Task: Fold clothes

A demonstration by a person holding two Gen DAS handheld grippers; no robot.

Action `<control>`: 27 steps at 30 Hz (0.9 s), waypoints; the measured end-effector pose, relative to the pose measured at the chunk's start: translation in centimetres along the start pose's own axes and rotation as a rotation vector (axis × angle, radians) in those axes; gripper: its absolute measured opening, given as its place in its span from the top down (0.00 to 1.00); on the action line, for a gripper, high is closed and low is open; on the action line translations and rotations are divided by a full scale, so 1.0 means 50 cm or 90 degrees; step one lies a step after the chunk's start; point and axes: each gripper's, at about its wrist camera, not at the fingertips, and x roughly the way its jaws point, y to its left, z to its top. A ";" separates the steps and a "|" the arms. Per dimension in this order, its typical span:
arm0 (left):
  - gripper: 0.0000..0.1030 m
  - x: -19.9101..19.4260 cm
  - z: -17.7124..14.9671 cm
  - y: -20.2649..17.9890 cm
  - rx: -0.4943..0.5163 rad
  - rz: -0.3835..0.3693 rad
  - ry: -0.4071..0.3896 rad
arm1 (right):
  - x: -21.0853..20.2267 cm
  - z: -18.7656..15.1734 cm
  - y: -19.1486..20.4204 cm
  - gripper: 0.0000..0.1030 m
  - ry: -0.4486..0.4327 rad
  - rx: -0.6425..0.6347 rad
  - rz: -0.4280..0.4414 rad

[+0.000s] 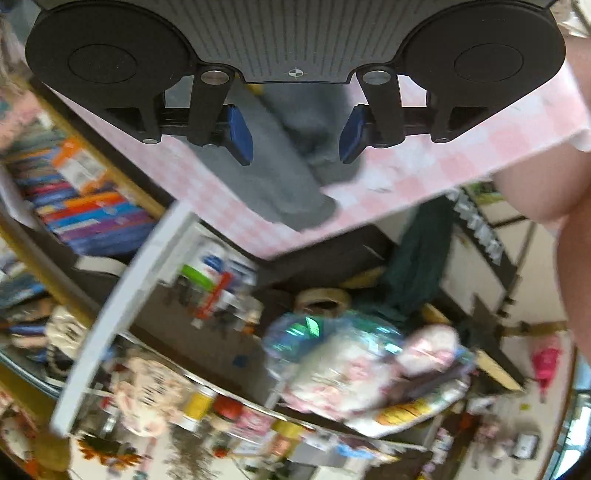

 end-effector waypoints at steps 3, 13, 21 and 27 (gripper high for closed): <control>0.52 0.032 -0.015 -0.011 -0.012 -0.040 0.033 | -0.022 -0.019 0.012 0.28 0.018 -0.031 0.012; 0.54 0.102 -0.058 -0.024 -0.038 -0.079 0.094 | -0.043 -0.068 0.050 0.29 0.096 -0.108 -0.033; 0.64 0.117 -0.051 -0.022 -0.040 -0.095 0.094 | -0.027 -0.071 0.117 0.45 0.100 -0.293 -0.077; 0.89 0.106 -0.036 -0.021 -0.026 -0.123 0.081 | 0.015 -0.073 0.148 0.76 0.116 -0.368 -0.060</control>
